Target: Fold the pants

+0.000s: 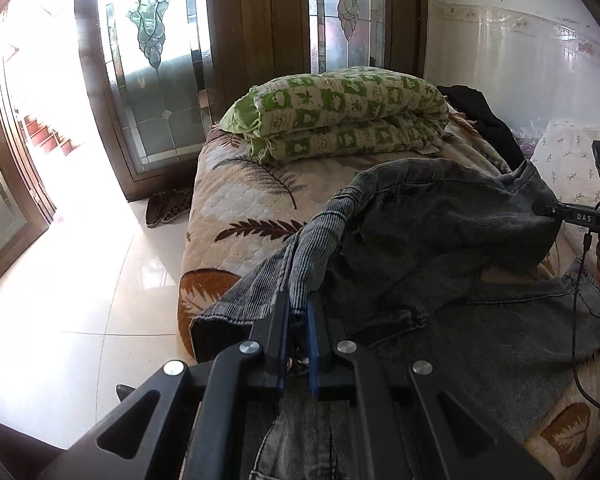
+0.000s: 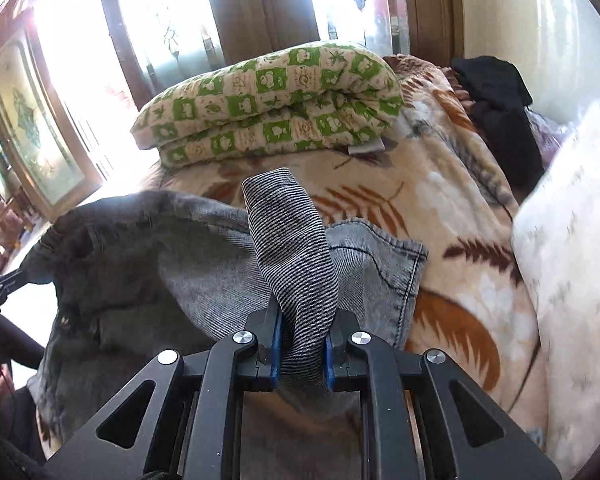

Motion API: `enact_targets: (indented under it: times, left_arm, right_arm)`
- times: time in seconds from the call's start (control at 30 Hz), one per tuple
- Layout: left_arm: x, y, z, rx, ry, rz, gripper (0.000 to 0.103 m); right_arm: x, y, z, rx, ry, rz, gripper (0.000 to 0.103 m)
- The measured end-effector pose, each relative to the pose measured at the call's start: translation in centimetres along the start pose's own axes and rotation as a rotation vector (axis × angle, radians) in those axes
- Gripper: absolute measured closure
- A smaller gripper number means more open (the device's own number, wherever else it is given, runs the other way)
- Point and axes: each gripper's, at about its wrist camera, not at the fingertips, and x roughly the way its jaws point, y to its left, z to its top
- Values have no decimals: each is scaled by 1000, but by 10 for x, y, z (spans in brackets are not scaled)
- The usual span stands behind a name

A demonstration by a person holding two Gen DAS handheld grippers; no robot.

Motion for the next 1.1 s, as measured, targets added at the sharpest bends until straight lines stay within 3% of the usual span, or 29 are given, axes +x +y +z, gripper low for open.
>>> enact_targets:
  times: [0.53, 0.67, 0.77, 0.9, 0.93, 0.97, 1.03, 1.1]
  left_arm:
    - [-49, 28, -66, -90, 20, -32, 93]
    - [-49, 20, -91, -44, 82, -41, 93]
    - [-40, 8, -113, 35, 165, -24, 93]
    - [-36, 2, -125, 67, 212, 14, 92]
    - [-40, 2, -123, 57, 204, 13, 88]
    - [-44, 2, -119, 47, 201, 10, 84]
    - [-54, 1, -111, 36, 180, -4, 48]
    - [-67, -3, -102, 59, 139, -15, 34]
  right_arm:
    - [-63, -3, -85, 99, 18, 21, 89]
    - [-77, -6, -122, 171, 56, 12, 90]
    - [-72, -11, -148, 217, 144, -27, 90]
    - [-63, -14, -155, 234, 201, -100, 84]
    - [-64, -13, -152, 237, 194, -95, 68]
    - [-68, -6, -145, 219, 168, -93, 61]
    - [-73, 6, -133, 156, 124, -97, 57]
    - [-76, 26, -114, 78, 78, -84, 54]
